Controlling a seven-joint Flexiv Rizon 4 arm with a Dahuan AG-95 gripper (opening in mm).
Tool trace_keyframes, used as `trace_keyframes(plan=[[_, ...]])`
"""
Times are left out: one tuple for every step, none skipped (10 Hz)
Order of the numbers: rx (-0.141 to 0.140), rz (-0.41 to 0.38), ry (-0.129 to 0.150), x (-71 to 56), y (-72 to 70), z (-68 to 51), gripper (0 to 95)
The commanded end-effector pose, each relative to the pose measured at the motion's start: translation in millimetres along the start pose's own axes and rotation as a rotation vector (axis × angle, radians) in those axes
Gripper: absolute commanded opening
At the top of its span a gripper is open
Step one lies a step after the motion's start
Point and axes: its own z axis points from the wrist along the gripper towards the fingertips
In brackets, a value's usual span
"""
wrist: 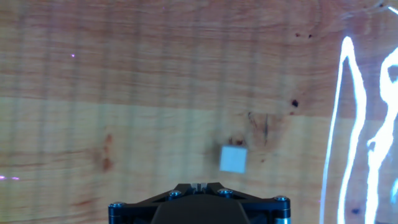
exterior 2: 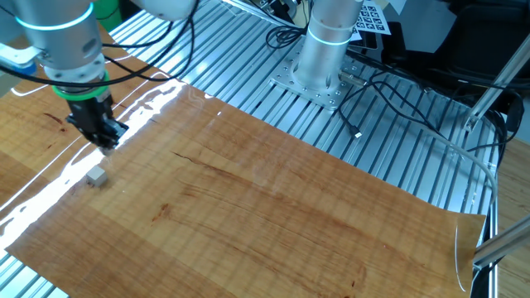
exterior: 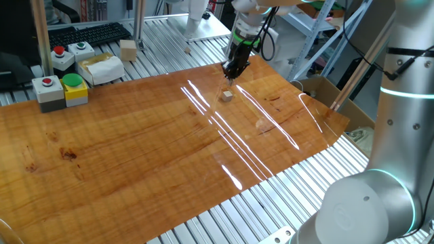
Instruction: Hold a small block with the gripper and sweep it from left to right on the table
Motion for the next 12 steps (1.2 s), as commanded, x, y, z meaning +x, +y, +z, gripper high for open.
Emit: trace_keyframes(plan=[[0.006, 0.018, 0.009, 2.2, -0.4, 4.3, 0.0], [0.002, 0.028, 0.026, 2.2, -0.4, 4.3, 0.0], [0.004, 0.048, 0.041, 2.2, -0.4, 4.3, 0.0], [0.010, 0.065, 0.044, 2.2, -0.4, 4.3, 0.0], [0.013, 0.096, 0.068, 2.2, -0.4, 4.3, 0.0], [0.013, 0.129, 0.090, 2.2, -0.4, 4.3, 0.0], [0.016, 0.152, 0.089, 2.2, -0.4, 4.3, 0.0], [0.017, 0.181, 0.087, 2.2, -0.4, 4.3, 0.0], [0.018, 0.190, 0.086, 2.2, -0.4, 4.3, 0.0], [0.022, 0.237, 0.086, 2.2, -0.4, 4.3, 0.0], [0.025, 0.256, 0.084, 2.2, -0.4, 4.3, 0.0], [0.028, 0.255, 0.082, 2.2, -0.4, 4.3, 0.0]])
